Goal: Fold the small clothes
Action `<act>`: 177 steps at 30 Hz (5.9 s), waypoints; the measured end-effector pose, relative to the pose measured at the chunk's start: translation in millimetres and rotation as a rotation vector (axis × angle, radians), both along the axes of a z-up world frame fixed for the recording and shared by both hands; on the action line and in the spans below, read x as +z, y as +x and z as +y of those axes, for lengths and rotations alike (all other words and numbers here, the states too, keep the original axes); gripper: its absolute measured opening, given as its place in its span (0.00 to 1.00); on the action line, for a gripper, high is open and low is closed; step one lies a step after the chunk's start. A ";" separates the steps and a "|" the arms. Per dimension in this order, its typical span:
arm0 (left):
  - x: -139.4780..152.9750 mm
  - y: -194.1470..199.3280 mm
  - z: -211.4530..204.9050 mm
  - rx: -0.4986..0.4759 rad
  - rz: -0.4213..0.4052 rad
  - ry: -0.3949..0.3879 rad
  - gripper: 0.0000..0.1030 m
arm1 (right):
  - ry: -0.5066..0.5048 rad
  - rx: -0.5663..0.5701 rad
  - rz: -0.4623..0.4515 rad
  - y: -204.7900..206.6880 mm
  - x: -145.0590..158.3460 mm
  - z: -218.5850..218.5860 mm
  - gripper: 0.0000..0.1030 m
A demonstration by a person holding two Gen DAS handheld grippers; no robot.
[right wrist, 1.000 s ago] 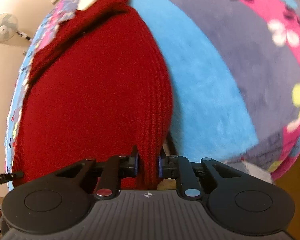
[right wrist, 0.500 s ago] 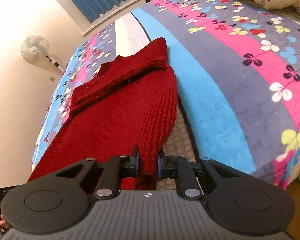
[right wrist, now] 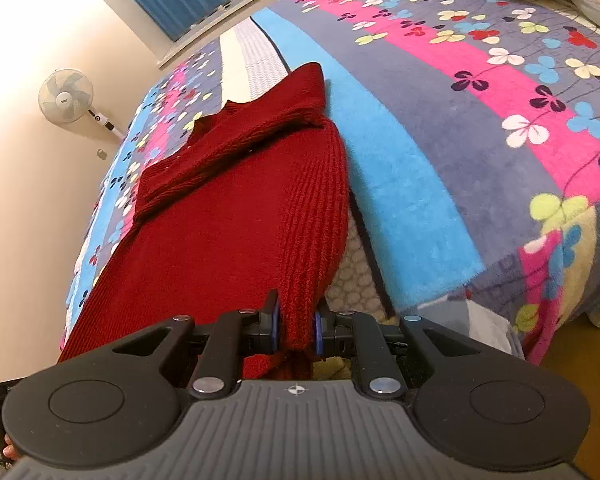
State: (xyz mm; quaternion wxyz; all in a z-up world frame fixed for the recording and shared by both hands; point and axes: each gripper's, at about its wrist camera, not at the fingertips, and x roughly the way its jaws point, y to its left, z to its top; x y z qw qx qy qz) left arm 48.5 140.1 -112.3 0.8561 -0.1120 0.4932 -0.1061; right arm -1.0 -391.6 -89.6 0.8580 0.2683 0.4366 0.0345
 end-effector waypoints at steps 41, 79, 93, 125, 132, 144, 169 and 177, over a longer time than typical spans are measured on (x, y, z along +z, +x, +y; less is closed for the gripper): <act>6.0 -25.8 13.0 -0.010 0.006 -0.092 0.07 | -0.018 -0.030 0.055 -30.5 17.6 -4.7 0.16; -0.2 396.4 -11.2 0.214 -0.087 0.124 1.00 | -0.143 -0.209 -0.007 323.9 -50.0 -42.4 0.66; -59.2 429.0 -95.9 -0.067 -0.021 0.323 0.14 | -0.236 -0.146 0.020 353.8 -84.6 -10.2 0.60; -73.7 302.2 -27.2 0.170 -0.067 0.397 1.00 | -0.357 -0.080 -0.055 247.9 -101.8 28.9 0.56; -20.6 249.2 -12.9 0.206 -0.047 0.395 1.00 | -0.362 -0.107 -0.003 218.2 -52.1 39.3 0.68; 43.9 46.4 -90.1 0.180 0.017 0.321 1.00 | -0.366 0.038 -0.188 18.1 48.2 134.6 0.90; 96.0 -53.3 -128.1 0.084 -0.143 0.344 1.00 | -0.466 0.090 -0.361 -85.3 79.4 167.8 0.92; 89.4 -46.1 -126.9 0.079 -0.123 0.353 1.00 | -0.462 0.096 -0.335 -77.3 75.3 165.7 0.92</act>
